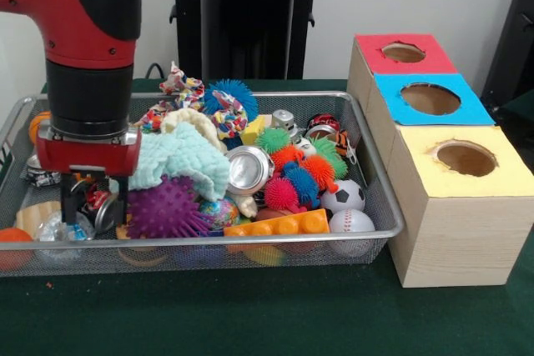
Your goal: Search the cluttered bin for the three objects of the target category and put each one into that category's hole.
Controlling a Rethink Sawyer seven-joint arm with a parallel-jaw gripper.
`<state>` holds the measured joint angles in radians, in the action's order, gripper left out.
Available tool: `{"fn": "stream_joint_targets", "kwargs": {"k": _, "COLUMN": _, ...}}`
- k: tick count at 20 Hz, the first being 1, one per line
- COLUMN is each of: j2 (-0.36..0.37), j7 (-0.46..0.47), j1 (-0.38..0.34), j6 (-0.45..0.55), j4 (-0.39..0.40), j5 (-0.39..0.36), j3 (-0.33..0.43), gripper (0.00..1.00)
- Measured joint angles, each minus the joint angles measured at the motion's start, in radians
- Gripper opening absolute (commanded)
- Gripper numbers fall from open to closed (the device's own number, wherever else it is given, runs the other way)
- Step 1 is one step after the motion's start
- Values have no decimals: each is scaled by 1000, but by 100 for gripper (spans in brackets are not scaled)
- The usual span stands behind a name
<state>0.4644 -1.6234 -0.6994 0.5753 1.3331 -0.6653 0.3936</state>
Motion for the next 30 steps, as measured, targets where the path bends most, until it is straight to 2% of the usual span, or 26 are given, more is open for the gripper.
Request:
{"fn": "stream_joint_targets", "kwargs": {"k": 5, "j2": 0, "j7": 0, "j1": 49, "j6": 43, "j4": 0, "j5": -35, "j3": -35, "gripper": 100}}
{"fn": "stream_joint_targets", "kwargs": {"k": 14, "j2": 0, "j7": 0, "j1": 78, "j6": 97, "j4": -11, "j5": -74, "j3": -78, "gripper": 100}}
{"fn": "stream_joint_targets", "kwargs": {"k": 19, "j2": -2, "j7": 0, "j1": 82, "j6": 107, "j4": -28, "j5": -116, "j3": -105, "gripper": 100}}
{"fn": "stream_joint_targets", "kwargs": {"k": 30, "j2": -10, "j7": 0, "j1": 58, "j6": 86, "j4": -41, "j5": -163, "j3": -108, "gripper": 100}}
